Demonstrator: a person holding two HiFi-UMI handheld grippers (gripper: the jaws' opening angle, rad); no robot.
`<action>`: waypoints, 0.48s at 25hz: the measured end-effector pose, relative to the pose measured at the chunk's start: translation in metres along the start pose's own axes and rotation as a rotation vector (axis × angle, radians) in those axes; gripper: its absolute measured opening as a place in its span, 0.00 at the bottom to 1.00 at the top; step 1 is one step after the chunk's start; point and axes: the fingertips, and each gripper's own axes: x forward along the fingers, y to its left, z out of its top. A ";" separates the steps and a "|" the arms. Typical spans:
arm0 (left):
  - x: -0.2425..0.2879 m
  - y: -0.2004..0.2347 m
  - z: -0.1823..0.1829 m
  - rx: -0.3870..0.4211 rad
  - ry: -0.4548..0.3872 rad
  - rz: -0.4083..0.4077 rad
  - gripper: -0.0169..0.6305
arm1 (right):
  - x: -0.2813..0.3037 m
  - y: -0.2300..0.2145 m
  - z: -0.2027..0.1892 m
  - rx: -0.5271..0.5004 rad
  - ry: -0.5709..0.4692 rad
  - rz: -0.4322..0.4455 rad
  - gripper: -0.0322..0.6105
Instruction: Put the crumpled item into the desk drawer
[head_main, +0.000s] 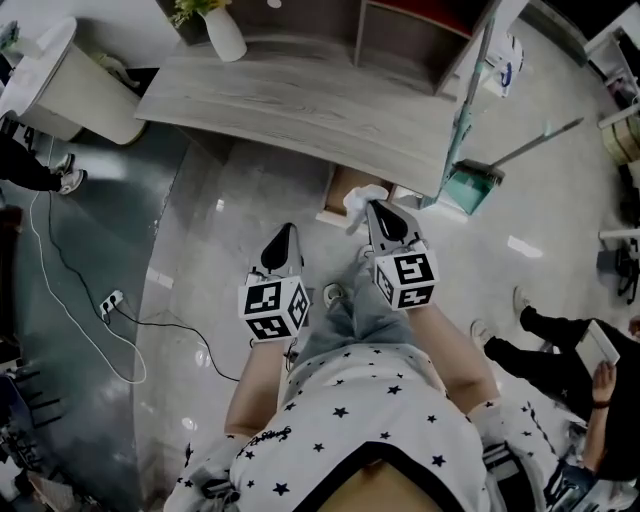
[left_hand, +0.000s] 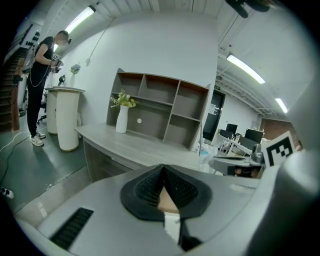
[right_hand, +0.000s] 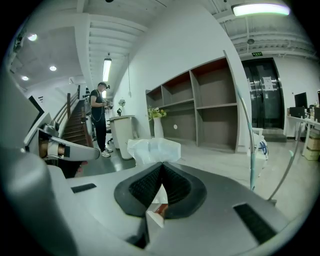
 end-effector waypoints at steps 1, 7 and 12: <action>0.004 0.000 -0.001 0.001 0.007 0.000 0.04 | 0.005 -0.004 -0.006 0.003 0.012 -0.003 0.04; 0.029 0.001 -0.009 -0.010 0.027 0.017 0.04 | 0.037 -0.029 -0.046 0.007 0.086 -0.007 0.04; 0.049 -0.002 -0.021 -0.020 0.047 0.031 0.04 | 0.057 -0.050 -0.085 0.006 0.163 -0.016 0.04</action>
